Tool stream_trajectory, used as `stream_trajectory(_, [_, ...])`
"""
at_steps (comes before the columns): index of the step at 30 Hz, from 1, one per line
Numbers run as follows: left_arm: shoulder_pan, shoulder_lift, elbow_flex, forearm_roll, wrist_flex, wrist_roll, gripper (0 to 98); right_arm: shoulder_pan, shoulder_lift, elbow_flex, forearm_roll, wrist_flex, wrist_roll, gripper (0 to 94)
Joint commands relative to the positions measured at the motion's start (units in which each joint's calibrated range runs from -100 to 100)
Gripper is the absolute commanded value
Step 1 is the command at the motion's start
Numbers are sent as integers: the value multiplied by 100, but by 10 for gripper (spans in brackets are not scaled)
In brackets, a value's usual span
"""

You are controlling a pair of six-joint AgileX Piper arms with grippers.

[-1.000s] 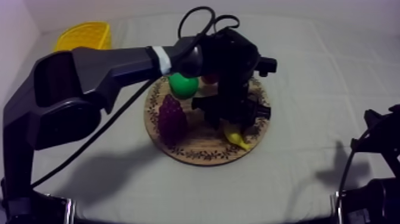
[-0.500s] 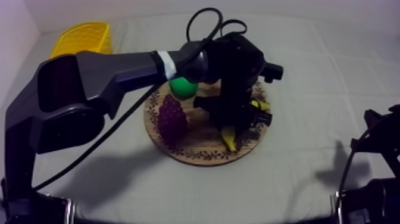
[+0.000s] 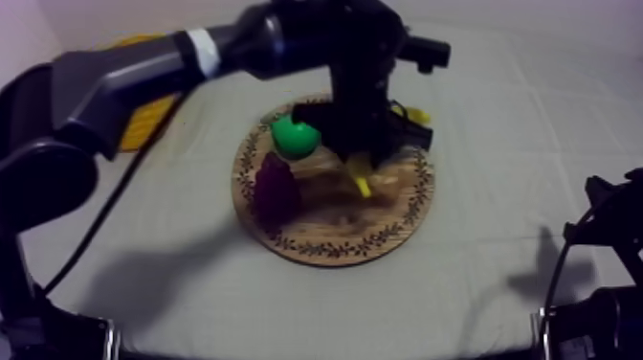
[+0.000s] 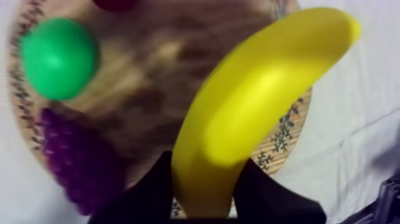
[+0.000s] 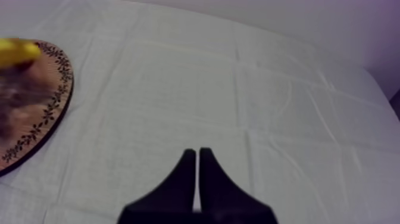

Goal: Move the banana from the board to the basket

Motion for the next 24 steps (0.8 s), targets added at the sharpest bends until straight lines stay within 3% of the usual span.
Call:
stream_trajectory(1, [-166,-457,99,-56,-6,-18,309,0,-2,2,1,2,-1,3])
stream_trajectory(14, [-1708,-2160,1323,-447,-4,-297,307,0,-2,2,1,2,-1,3])
stream_trajectory(24, [-2955,-2633,1718,-664,-4,-606,313,0,-2,2,1,2,-1,3])
